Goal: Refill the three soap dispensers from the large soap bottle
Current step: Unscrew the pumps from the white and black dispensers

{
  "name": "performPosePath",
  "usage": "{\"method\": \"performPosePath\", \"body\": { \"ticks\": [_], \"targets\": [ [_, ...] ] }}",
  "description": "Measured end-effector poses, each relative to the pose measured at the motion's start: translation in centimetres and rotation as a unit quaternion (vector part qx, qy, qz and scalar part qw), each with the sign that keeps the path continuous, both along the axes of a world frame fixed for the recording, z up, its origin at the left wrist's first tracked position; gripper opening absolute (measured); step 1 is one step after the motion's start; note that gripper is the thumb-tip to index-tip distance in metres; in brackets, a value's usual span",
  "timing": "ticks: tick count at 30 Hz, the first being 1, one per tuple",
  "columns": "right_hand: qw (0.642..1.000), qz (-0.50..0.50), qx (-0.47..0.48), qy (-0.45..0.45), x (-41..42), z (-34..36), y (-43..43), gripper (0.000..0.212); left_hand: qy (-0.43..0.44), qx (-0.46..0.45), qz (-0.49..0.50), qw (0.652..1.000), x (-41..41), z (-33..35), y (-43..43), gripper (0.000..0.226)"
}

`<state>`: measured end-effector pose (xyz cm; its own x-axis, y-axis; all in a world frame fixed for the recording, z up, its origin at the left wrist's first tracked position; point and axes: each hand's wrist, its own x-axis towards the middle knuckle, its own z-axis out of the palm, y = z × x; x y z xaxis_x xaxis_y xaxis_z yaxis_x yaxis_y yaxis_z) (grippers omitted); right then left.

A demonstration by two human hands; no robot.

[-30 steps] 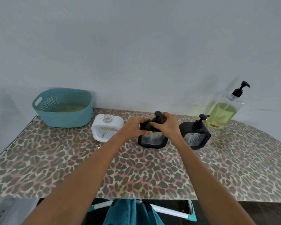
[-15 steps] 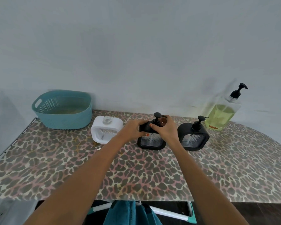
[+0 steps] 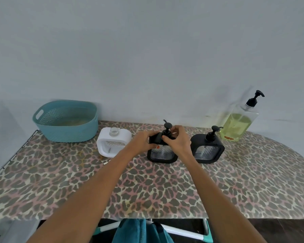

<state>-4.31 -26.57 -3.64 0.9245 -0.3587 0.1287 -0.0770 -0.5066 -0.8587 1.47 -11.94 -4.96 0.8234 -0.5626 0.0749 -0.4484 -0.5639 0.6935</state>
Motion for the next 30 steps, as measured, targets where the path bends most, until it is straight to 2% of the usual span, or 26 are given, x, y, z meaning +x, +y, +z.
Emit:
{"method": "performPosePath", "body": {
  "ticks": [4,8,10,16,19,22,30],
  "targets": [
    [1.0,0.026,0.016,0.003,-0.1,-0.1,0.1,0.037,0.0,0.001,0.004,1.0,-0.1,-0.1,0.0,0.059],
    [0.996,-0.022,-0.086,0.019,0.4,-0.5,0.3,0.05,0.003,0.001,0.004,1.0,-0.1,0.0,0.0,0.059],
    [0.994,-0.042,-0.102,0.016,0.5,-0.5,0.5,0.047,0.001,-0.002,0.006,1.0,-0.1,0.0,0.0,0.059],
    [0.999,-0.024,-0.036,0.002,0.2,-0.3,0.5,0.035,0.005,-0.004,0.01,1.0,-0.1,0.0,0.0,0.06],
    [0.999,-0.028,-0.032,0.002,0.1,-0.4,0.7,0.043,0.006,-0.005,0.01,1.0,-0.2,0.0,0.0,0.06],
    [0.996,-0.053,-0.072,0.01,0.1,-0.5,0.8,0.05,0.017,-0.007,0.012,1.0,-0.2,0.1,-0.1,0.06],
    [0.998,-0.042,-0.023,-0.033,0.0,1.1,0.6,0.031,0.035,-0.004,0.006,0.999,-0.3,0.4,-0.2,0.061]
  ]
}}
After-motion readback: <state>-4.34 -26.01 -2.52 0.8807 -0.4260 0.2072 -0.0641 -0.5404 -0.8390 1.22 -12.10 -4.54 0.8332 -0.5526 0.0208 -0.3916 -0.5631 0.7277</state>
